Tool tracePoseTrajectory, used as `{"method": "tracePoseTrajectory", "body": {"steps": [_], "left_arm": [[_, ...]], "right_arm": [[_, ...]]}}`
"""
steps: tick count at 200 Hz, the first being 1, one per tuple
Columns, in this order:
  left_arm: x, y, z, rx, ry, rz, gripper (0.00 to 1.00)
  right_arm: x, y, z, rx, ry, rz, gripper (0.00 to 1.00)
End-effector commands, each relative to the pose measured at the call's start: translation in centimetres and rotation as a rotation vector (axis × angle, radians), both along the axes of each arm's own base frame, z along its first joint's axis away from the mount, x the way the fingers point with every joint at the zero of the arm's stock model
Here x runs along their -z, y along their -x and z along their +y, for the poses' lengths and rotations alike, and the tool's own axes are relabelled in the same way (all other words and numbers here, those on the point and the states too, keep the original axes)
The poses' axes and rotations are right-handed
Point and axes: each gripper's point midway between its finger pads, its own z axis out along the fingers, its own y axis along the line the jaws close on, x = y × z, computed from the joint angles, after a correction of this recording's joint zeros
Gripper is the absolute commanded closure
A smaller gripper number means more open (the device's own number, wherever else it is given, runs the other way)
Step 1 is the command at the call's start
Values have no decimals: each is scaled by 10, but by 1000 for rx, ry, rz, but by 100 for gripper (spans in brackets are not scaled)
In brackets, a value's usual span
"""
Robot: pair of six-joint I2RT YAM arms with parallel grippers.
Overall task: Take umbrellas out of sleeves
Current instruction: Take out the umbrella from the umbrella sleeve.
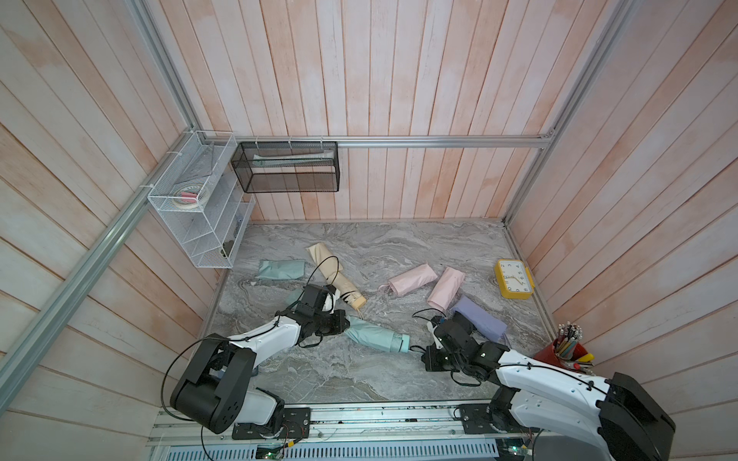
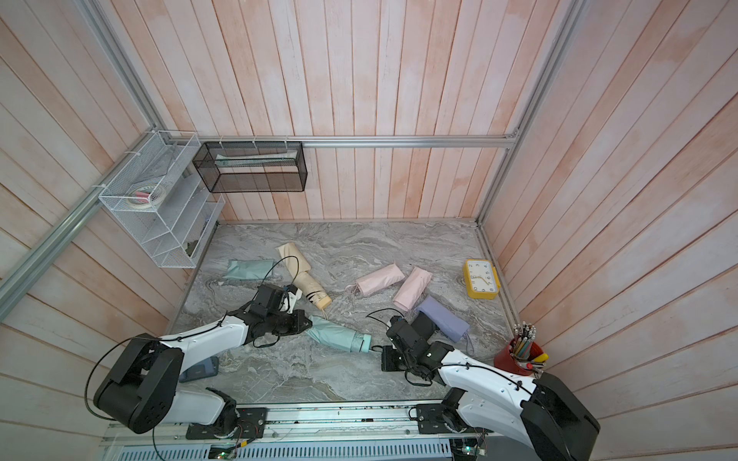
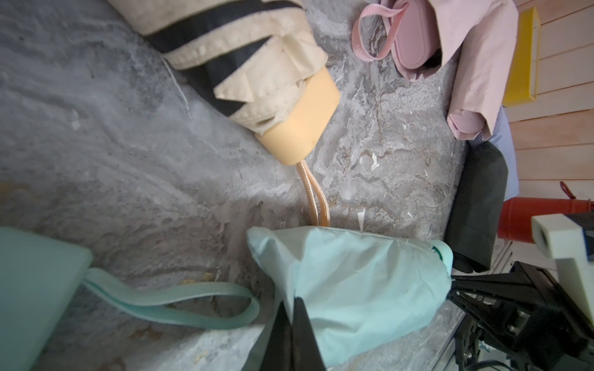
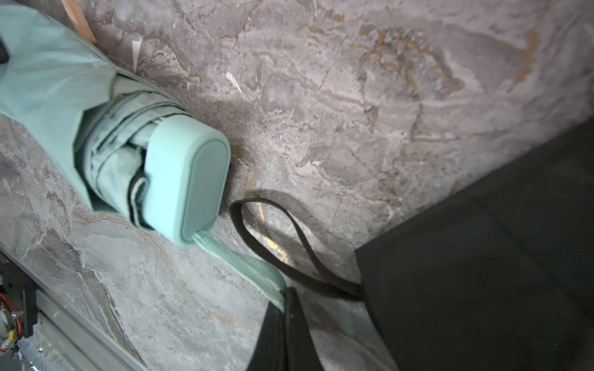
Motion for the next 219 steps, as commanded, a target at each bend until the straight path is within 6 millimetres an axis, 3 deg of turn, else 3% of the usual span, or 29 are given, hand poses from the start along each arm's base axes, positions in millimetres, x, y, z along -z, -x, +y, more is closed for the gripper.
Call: {"method": "tracePoseTrajectory", "body": {"steps": [1, 219], "left_arm": [[-9, -5, 5, -3, -9, -36, 100], [-27, -14, 29, -82, -7, -65, 100]], "right_arm": [[4, 3, -9, 15, 32, 5, 100], [-4, -3, -17, 30, 80, -22, 100]]}}
